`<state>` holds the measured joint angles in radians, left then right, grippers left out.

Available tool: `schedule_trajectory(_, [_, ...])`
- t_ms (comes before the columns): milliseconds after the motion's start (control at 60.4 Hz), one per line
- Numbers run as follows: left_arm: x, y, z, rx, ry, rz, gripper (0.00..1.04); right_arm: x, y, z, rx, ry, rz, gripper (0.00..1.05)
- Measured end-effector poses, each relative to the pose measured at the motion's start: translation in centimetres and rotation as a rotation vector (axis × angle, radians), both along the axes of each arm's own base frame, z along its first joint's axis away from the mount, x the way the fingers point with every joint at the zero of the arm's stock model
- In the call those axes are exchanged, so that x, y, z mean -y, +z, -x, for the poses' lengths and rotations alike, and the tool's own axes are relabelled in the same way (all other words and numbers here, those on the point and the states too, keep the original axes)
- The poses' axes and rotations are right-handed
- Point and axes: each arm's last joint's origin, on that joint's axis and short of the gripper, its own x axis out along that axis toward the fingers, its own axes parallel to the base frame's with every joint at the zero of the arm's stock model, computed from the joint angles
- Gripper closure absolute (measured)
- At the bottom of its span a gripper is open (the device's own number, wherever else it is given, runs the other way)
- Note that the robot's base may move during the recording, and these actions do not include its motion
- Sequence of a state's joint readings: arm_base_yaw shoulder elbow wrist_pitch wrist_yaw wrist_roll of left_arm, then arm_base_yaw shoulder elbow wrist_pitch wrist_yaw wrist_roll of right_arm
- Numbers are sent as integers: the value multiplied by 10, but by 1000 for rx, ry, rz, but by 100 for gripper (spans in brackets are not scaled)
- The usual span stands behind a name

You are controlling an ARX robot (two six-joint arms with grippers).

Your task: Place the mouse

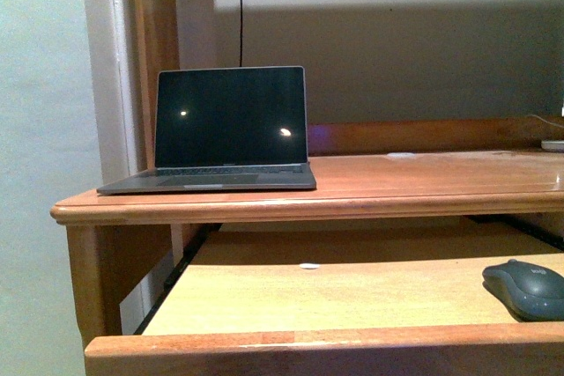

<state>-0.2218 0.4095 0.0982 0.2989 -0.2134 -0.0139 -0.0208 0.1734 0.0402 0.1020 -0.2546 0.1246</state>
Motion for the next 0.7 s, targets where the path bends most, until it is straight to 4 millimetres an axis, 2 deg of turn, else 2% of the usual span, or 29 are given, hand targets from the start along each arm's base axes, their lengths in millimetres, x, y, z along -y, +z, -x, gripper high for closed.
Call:
schedule_trajectory(33, [-3, -2, 2, 4, 0, 1, 102, -4, 8, -7, 2, 34, -20, 7])
schedule_trajectory(182, [-8, -5, 6, 14, -2, 0, 102, -15, 37, -31, 49, 32, -23, 7])
schedule_trajectory(315, [-17, -10, 9, 12, -20, -1, 102, -30, 54, -54, 47, 38, -6, 7])
schedule_trajectory(431, [-21, -11, 11, 15, 4, -1, 102, -46, 63, -72, 45, 54, 43, 7])
schedule_trajectory(530, [-21, -20, 13, 23, 3, -1, 102, -68, 67, -102, 9, 68, 141, 7])
schedule_trajectory(663, [-21, -20, 15, 24, 3, -1, 102, -81, 71, -125, -9, 37, 222, 7])
schedule_trajectory(696, [-21, -20, 16, 25, 3, -1, 99, -85, 73, -132, -19, 22, 244, 7])
